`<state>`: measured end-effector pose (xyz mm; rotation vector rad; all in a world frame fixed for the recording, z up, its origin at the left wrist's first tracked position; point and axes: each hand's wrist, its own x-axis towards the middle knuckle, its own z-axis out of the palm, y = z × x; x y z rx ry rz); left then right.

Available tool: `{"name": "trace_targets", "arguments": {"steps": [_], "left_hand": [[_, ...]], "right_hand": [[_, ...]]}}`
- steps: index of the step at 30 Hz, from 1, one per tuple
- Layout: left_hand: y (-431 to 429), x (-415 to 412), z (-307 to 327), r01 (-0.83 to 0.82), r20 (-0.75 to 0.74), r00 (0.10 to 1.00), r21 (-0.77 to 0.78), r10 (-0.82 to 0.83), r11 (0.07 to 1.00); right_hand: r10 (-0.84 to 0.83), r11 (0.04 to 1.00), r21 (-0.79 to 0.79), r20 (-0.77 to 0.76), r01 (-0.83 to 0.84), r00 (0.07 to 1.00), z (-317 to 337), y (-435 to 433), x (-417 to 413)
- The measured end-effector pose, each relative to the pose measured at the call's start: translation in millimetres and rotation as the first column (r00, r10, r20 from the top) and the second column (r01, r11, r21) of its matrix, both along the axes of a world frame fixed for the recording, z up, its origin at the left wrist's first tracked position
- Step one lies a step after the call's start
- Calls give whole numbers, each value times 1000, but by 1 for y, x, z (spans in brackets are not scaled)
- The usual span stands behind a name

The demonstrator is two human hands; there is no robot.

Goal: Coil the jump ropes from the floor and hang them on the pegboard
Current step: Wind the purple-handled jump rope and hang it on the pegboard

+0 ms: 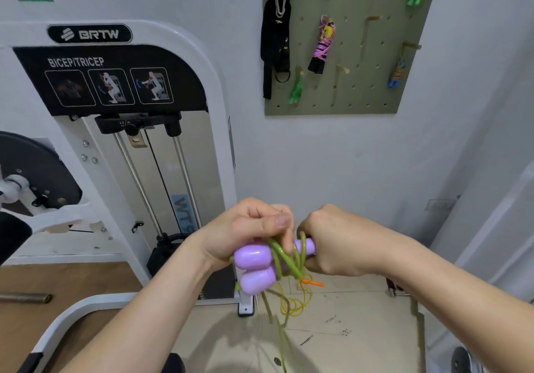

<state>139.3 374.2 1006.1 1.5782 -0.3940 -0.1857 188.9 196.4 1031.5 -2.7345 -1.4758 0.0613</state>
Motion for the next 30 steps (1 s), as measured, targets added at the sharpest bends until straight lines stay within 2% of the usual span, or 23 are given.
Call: {"name": "trace_targets", "arguments": {"steps": [2, 4, 6, 7, 8, 9, 10, 11, 12, 13, 15, 17, 18, 20, 23, 25, 27, 30], "left_hand": [[-3, 1, 3, -10, 30, 1000, 144, 6, 989], [-1, 1, 5, -29, -16, 999, 162, 32, 986], [6, -1, 12, 62, -94, 995, 188, -45, 980], [9, -3, 19, 96, -119, 991, 285, -64, 954], [9, -5, 27, 95, -113, 992, 452, -48, 887], [8, -7, 36, 76, -77, 996, 650, -34, 756], [3, -8, 44, 19, -11, 1000, 821, -17, 571], [-4, -10, 50, -59, 75, 997, 926, -28, 374], [-13, -13, 54, -143, 161, 985, 965, -67, 220], [-21, -17, 54, -221, 235, 965, 967, -112, 127], [-33, -21, 47, -323, 331, 928, 944, -173, 71], [-43, -24, 38, -364, 361, 906, 931, -222, 29], [-48, -25, 33, -370, 365, 898, 929, -245, 29], [-53, -26, 28, -374, 384, 885, 923, -264, 87], [-41, -16, 35, -383, 449, 872, 874, -197, 298], [-25, -9, 44, -388, 463, 884, 806, -67, 447], [-8, -4, 46, -361, 391, 915, 678, 102, 640], [8, 2, 33, -331, 231, 940, 444, 251, 832]], "right_hand": [[4, 999, -47, 58, -1, 998, -4, 0, 0], [9, 997, -72, 50, -5, 999, -3, 0, -3], [3, 996, -92, 3, -2, 1000, -2, 1, -5], [0, 993, -122, -5, 0, 1000, -3, 1, -4], [-11, 987, -161, -6, 9, 1000, -5, 1, -1], [-33, 979, -199, -6, 31, 999, -8, 1, 4], [-73, 972, -226, -10, 69, 997, -11, 1, 10], [-123, 964, -241, -23, 114, 992, -14, 1, 17], [-176, 957, -239, -41, 162, 983, -18, 1, 23], [-228, 951, -227, -61, 209, 972, -22, 2, 30], [-328, 934, -182, -104, 306, 939, -29, 4, 41], [-425, 903, -138, -164, 406, 890, -33, 5, 50], [-455, 890, -138, -187, 435, 871, -35, 6, 52], [-450, 890, -168, -173, 424, 876, -40, 10, 48], [-289, 937, -211, -27, 277, 957, -48, 17, 20], [-130, 962, -234, 58, 140, 990, -46, 19, -2], [-20, 979, -200, 102, 41, 995, -33, 16, -16], [76, 993, -108, 173, -57, 982, -12, 11, -20]]}}
